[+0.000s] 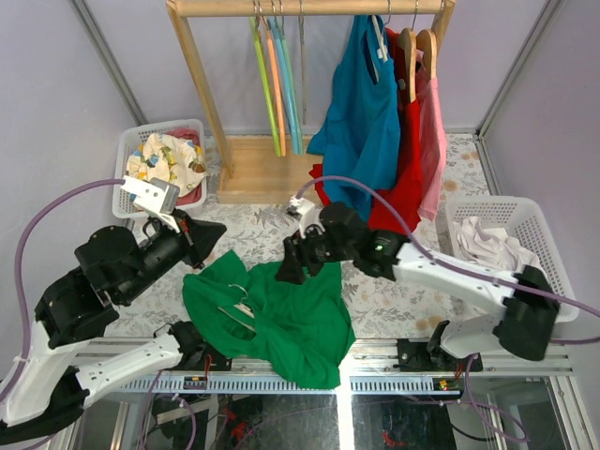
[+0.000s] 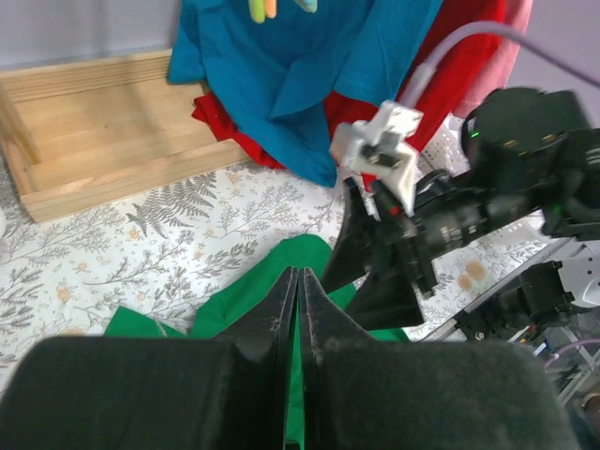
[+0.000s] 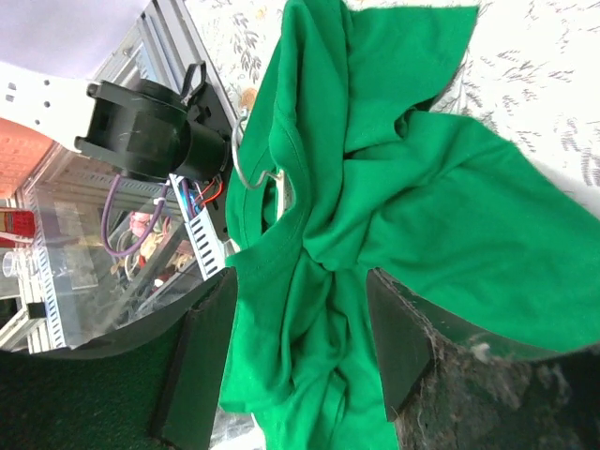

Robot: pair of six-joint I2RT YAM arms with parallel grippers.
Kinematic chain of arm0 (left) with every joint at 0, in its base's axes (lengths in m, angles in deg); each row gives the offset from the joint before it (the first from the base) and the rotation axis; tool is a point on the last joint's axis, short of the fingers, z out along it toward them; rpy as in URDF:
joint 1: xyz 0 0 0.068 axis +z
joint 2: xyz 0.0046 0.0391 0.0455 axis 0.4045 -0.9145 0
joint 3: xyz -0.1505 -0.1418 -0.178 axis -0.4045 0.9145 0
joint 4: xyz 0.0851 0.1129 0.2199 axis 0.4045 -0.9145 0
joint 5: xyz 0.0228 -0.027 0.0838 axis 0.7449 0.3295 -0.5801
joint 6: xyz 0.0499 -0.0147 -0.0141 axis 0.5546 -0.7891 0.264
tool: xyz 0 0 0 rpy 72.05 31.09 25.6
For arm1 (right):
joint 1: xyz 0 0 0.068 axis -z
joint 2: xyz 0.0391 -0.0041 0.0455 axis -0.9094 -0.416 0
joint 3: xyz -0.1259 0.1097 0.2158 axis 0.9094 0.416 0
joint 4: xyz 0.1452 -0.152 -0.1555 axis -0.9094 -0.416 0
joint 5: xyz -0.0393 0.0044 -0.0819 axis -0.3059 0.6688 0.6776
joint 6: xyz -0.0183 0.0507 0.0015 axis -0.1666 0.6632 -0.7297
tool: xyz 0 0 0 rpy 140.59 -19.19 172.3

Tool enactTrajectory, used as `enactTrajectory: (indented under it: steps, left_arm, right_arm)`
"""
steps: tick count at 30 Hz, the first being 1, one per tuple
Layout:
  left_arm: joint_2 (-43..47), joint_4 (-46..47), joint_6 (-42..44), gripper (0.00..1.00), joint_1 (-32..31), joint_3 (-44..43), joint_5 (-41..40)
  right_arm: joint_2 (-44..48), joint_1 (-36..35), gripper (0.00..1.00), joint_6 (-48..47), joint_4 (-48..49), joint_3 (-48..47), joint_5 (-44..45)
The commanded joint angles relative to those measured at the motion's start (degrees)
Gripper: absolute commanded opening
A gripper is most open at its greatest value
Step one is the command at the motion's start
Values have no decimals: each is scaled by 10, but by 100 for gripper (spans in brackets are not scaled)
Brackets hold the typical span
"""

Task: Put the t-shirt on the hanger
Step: Pick up the hanger at the center of the board.

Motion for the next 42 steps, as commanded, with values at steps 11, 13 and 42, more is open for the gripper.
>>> enactTrajectory:
  steps: [11, 13, 42]
  left_arm:
    - [24, -55, -12, 23, -3, -21, -64]
    - [27, -61, -15, 38, -3, -24, -72]
    - [30, -86, -15, 93, -3, -59, -82]
  right_arm:
    - [-156, -113, 75, 21, 110, -106, 49]
    - [-172, -122, 74, 17, 102, -121, 67]
    - [-228, -192, 5, -48, -77, -226, 277]
